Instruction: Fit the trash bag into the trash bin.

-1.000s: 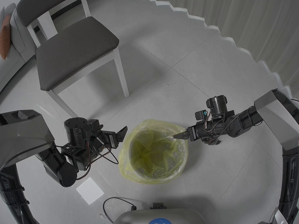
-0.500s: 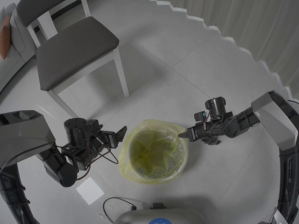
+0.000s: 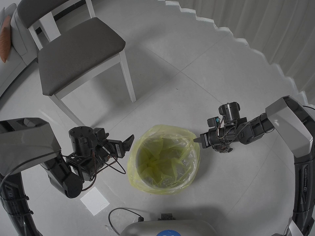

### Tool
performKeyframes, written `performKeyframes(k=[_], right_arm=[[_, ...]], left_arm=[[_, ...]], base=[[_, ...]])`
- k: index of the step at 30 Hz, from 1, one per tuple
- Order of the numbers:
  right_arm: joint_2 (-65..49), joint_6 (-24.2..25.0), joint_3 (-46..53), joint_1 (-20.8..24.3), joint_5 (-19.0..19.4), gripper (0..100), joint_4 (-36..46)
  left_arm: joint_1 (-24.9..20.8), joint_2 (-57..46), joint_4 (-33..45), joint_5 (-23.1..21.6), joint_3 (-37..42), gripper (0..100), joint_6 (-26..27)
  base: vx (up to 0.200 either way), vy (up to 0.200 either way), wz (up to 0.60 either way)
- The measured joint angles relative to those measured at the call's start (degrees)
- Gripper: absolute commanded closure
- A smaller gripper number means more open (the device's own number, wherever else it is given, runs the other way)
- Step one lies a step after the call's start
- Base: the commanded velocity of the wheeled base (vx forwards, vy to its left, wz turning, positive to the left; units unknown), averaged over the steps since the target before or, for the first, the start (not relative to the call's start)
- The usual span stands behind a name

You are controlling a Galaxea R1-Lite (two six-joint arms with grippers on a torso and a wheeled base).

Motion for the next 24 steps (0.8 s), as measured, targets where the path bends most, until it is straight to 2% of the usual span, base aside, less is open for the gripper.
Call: performKeyframes(k=[24], right_arm=[[6.2,-0.1,-4.1,0.0,0.1,100,-0.1]], left_arm=[[0.4,1.8,-2.9,-0.2,0.5,0,0.0]], base=[[0.0,0.0,0.0]])
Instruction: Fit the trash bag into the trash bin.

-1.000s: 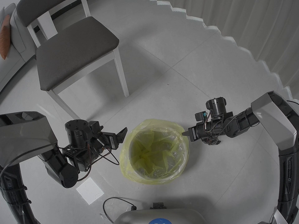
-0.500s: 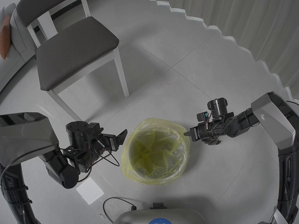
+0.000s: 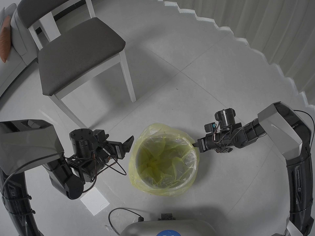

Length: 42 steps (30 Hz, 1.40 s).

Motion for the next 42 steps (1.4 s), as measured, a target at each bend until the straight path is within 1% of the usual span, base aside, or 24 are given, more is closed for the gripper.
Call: performKeyframes(k=[25,37,38,42], right_arm=[[4.2,-0.2,-3.3,0.0,0.0,100,-0.4],[4.3,-0.2,-2.9,-0.3,0.0,100,-0.1],[4.0,-0.2,-2.6,-0.4,0.0,0,-0.1],[3.0,-0.1,-1.8,-0.5,0.0,0,-0.1]], left_arm=[[0.8,-0.2,-2.2,-0.2,1.8,0,-0.2],[0.6,0.1,-2.2,-0.2,2.5,0,-0.2],[0.5,0.1,-2.2,-0.2,2.5,0,-0.2],[-0.1,0.1,-2.2,-0.4,3.2,0,-0.2]], base=[[0.0,0.0,0.0],[0.0,0.0,0.0],[0.0,0.0,0.0],[0.0,0.0,0.0]])
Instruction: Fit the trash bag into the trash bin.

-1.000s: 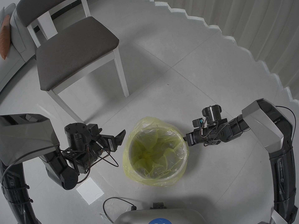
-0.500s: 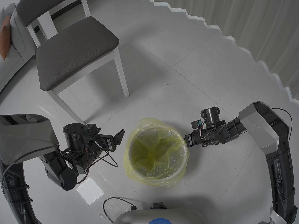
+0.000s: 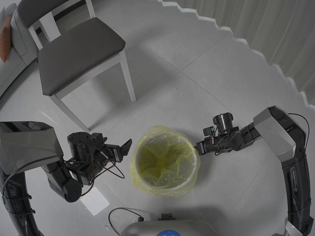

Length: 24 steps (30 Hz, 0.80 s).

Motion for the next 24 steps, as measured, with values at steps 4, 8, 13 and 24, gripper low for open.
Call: performKeyframes(k=[4,8,13,24], right_arm=[[-0.9,0.2,0.5,-0.1,0.0,0,0.3],[-1.8,0.3,1.3,-0.2,0.0,0,0.1],[-4.0,0.3,3.6,-1.4,0.0,0,0.0],[-11.5,-0.2,11.0,-5.0,0.0,0,-0.2]], left_arm=[[-0.7,-0.2,-0.4,-0.6,0.6,0,-0.5],[-2.0,-0.3,-1.8,-1.8,1.1,0,-2.2],[-4.3,-0.1,-1.7,-4.3,1.3,0,-2.8],[-9.2,4.7,-2.1,-6.4,0.5,0,-2.7]], base=[[0.0,0.0,0.0],[0.0,0.0,0.0],[0.0,0.0,0.0],[0.0,0.0,0.0]])
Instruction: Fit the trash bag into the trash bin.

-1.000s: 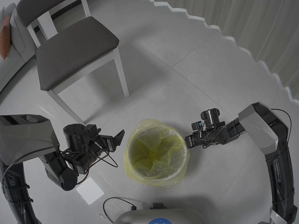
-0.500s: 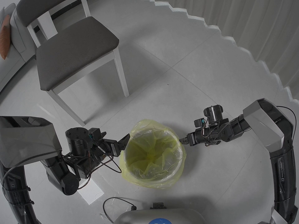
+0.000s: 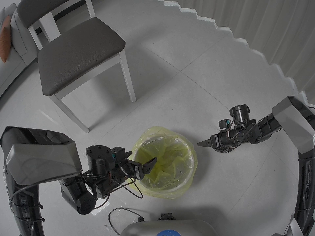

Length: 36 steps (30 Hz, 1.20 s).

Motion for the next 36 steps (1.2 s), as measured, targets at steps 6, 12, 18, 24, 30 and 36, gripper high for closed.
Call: performKeyframes(k=[6,12,18,24,30,36], right_arm=[[-5.1,-0.1,4.1,-2.0,0.0,0,-0.1],[-11.6,-0.1,10.5,-4.0,0.0,0,-2.0],[-16.8,0.0,14.8,-5.3,0.1,0,-3.9],[-19.1,0.1,15.4,-5.6,0.2,0,-4.0],[-19.8,0.6,15.2,-5.3,0.5,0,-4.1],[-20.1,0.7,15.0,-5.6,0.5,0,-4.1]], left_arm=[[-2.0,2.1,0.0,-1.9,-0.5,0,0.2],[-3.9,5.6,0.0,-2.9,-2.0,0,0.4],[-5.1,8.0,-1.3,-3.9,-3.0,0,0.1],[-5.0,8.1,-7.4,-5.5,-1.5,0,-0.8],[-4.8,7.0,-7.7,-7.0,0.6,0,-1.2],[-4.2,6.6,-7.7,-7.5,0.2,0,-1.8]], base=[[0.0,0.0,0.0],[0.0,0.0,0.0],[0.0,0.0,0.0],[0.0,0.0,0.0],[-0.167,0.0,0.0],[-0.133,0.0,0.0]])
